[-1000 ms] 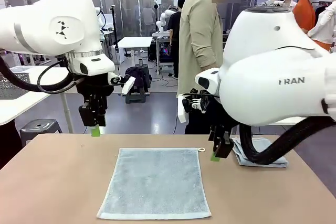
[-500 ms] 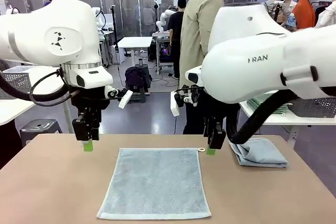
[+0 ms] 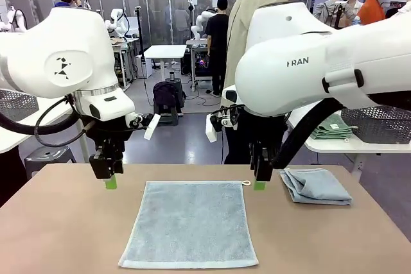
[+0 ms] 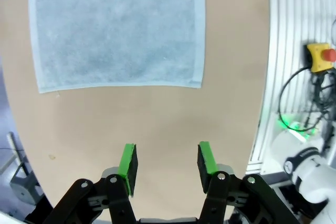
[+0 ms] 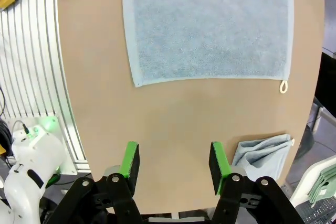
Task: Fold the towels and place them in the basket.
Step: When a person lays out a Towel with hook on the table, fold it in half twice.
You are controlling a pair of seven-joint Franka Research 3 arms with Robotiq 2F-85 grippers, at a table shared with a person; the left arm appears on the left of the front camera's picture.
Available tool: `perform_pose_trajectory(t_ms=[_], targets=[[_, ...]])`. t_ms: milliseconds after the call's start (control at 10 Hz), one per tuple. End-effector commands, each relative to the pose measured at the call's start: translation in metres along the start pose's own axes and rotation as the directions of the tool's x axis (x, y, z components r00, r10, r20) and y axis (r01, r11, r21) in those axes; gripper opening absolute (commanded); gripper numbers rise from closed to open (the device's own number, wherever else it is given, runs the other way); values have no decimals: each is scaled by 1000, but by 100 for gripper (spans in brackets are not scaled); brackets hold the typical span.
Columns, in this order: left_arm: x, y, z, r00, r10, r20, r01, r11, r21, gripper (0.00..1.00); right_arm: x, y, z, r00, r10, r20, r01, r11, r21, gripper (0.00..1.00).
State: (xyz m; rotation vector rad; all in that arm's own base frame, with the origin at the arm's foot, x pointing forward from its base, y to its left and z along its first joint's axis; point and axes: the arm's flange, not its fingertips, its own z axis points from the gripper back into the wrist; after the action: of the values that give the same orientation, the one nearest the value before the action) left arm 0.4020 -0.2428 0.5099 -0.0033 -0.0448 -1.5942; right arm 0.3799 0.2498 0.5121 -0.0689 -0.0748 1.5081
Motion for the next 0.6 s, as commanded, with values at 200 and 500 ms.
perform_pose_trajectory(t_ms=[200, 500], targets=[[0, 0, 3, 1000, 1, -14, -1, 999, -32, 60, -2, 2, -2, 1000, 12, 11, -12, 1000, -4, 68], [3, -15, -7, 999, 13, -40, -13, 1000, 2, 60, 1, 7, -7, 999, 52, 8, -52, 999, 3, 68]])
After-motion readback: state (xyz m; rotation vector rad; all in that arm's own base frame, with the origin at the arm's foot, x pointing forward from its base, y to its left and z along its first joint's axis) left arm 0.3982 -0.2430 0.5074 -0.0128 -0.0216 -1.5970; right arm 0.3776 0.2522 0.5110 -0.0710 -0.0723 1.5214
